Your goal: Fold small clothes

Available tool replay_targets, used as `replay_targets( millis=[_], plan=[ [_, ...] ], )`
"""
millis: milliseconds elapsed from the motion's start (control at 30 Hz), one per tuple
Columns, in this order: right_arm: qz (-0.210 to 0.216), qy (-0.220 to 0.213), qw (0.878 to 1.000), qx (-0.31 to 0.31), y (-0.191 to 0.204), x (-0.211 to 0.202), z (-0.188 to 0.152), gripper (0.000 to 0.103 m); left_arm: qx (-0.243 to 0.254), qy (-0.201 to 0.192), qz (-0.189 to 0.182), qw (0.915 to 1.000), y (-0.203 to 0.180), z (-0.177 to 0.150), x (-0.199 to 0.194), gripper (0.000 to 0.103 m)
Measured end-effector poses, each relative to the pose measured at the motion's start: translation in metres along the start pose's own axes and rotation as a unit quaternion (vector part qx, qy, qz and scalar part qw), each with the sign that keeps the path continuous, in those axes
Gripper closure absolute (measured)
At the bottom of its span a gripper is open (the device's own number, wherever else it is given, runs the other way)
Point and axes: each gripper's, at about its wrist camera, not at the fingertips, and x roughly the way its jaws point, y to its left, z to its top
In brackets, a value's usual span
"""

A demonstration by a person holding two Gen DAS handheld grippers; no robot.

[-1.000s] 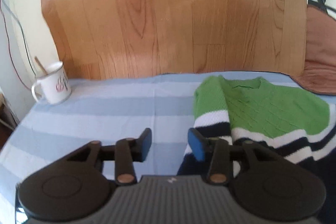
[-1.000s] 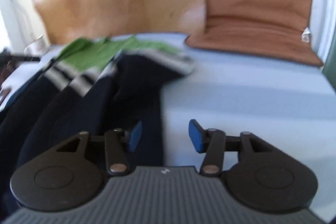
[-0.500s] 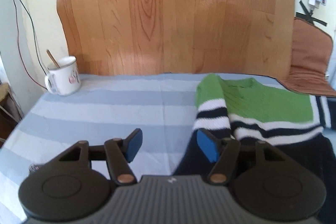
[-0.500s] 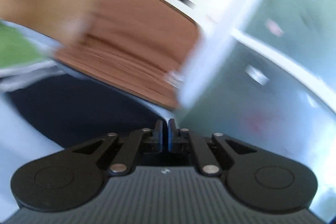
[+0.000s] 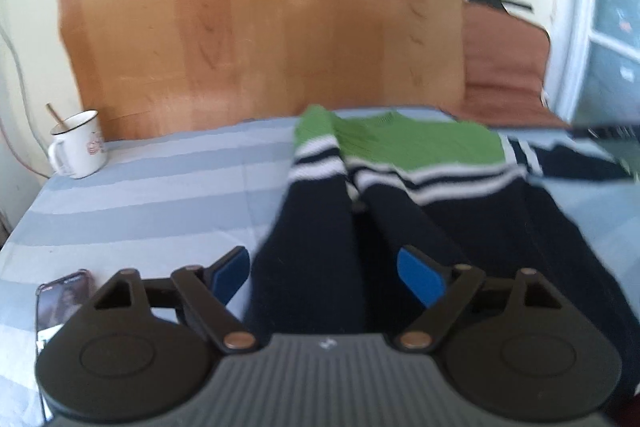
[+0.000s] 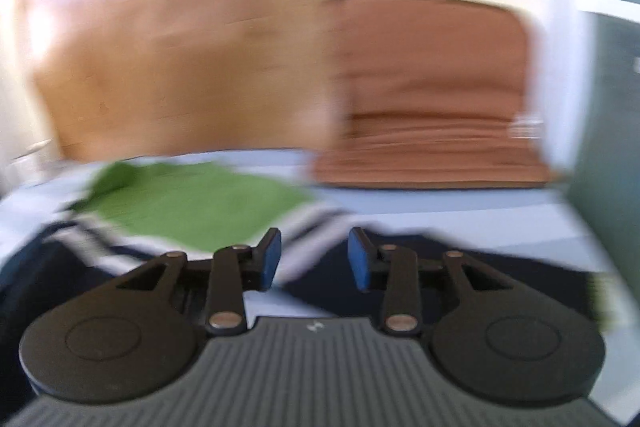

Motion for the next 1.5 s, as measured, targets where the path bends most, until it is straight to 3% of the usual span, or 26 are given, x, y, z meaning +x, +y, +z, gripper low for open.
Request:
replay_targets(
  millis=[67, 133, 167, 300, 400, 467, 533, 600, 667, 733, 800, 900, 1000, 1067, 1133, 1200, 1233, 1267, 1367, 1400, 1467, 1500],
  plan=[
    [0.052, 0.008, 0.999, -0.007, 0.034, 0.001, 0.005, 0.06, 0.014, 0.031, 0.017, 0.9993, -0.007, -0.007, 0.016, 0.035],
    [0.086, 0.014, 0.996, -0.011, 0.059, 0.01, 0.003, 0.058, 0.031, 0.073, 0.033, 0.9963, -0.01, -0.011, 0.037, 0.09],
    [0.096, 0.015, 0.995, -0.013, 0.074, 0.012, -0.001, 0.058, 0.032, 0.084, 0.049, 0.9948, -0.008, -0.013, 0.045, 0.092],
    [0.137, 0.03, 0.99, -0.035, 0.117, 0.028, -0.004, 0.058, -0.015, 0.057, 0.118, 0.9913, 0.039, 0.002, 0.045, 0.094],
    [0.159, 0.037, 0.985, -0.054, 0.135, 0.03, -0.007, 0.058, -0.087, 0.026, 0.2, 0.9756, 0.099, 0.021, 0.039, 0.094],
    [0.16, 0.046, 0.984, -0.065, 0.147, 0.035, -0.012, 0.058, -0.133, 0.013, 0.252, 0.9585, 0.139, 0.036, 0.041, 0.094],
    [0.156, 0.061, 0.984, -0.068, 0.154, 0.041, -0.019, 0.058, -0.164, 0.018, 0.267, 0.9495, 0.169, 0.049, 0.053, 0.093],
    [0.154, 0.082, 0.983, -0.065, 0.156, 0.054, -0.024, 0.058, -0.182, 0.029, 0.266, 0.9462, 0.185, 0.056, 0.07, 0.093],
    [0.148, 0.101, 0.982, -0.06, 0.157, 0.062, -0.032, 0.058, -0.159, 0.041, 0.29, 0.9428, 0.189, 0.062, 0.092, 0.085],
    [0.144, 0.104, 0.983, -0.054, 0.156, 0.061, -0.035, 0.058, -0.148, 0.084, 0.303, 0.9377, 0.188, 0.06, 0.108, 0.068],
    [0.146, 0.1, 0.983, -0.049, 0.152, 0.054, -0.032, 0.058, -0.146, 0.081, 0.281, 0.9452, 0.182, 0.057, 0.102, 0.068],
    [0.147, 0.09, 0.984, -0.041, 0.149, 0.046, -0.034, 0.055, -0.132, 0.049, 0.235, 0.9618, 0.159, 0.041, 0.056, 0.063],
    [0.149, 0.09, 0.984, -0.03, 0.144, 0.042, -0.034, 0.055, -0.128, 0.021, 0.132, 0.9827, 0.134, 0.012, 0.0, 0.051],
    [0.156, 0.09, 0.983, -0.027, 0.143, 0.04, -0.036, 0.055, -0.131, 0.016, 0.058, 0.9896, 0.118, -0.013, -0.032, 0.044],
    [0.161, 0.089, 0.983, -0.03, 0.146, 0.038, -0.039, 0.055, -0.152, 0.021, -0.023, 0.9879, 0.1, -0.041, -0.054, 0.037],
    [0.164, 0.088, 0.982, -0.029, 0.146, 0.037, -0.042, 0.055, -0.173, 0.027, -0.083, 0.981, 0.083, -0.068, -0.065, 0.031],
    [0.165, 0.088, 0.982, -0.025, 0.145, 0.036, -0.043, 0.055, -0.186, 0.029, -0.103, 0.9767, 0.074, -0.08, -0.068, 0.022],
    [0.167, 0.09, 0.982, -0.019, 0.145, 0.035, -0.045, 0.055, -0.198, 0.031, -0.121, 0.9723, 0.067, -0.09, -0.068, 0.019],
    [0.171, 0.095, 0.981, -0.001, 0.142, 0.031, -0.05, 0.055, -0.219, 0.031, -0.159, 0.9623, 0.05, -0.104, -0.062, 0.016],
    [0.171, 0.095, 0.981, 0.002, 0.142, 0.029, -0.052, 0.055, -0.227, 0.038, -0.17, 0.9582, 0.044, -0.106, -0.056, 0.021],
    [0.171, 0.093, 0.981, 0.001, 0.143, 0.021, -0.052, 0.055, -0.23, 0.065, -0.18, 0.954, 0.043, -0.108, -0.039, 0.053],
    [0.171, 0.09, 0.981, -0.001, 0.143, 0.017, -0.052, 0.055, -0.23, 0.083, -0.183, 0.9522, 0.039, -0.11, -0.032, 0.082]
  ],
)
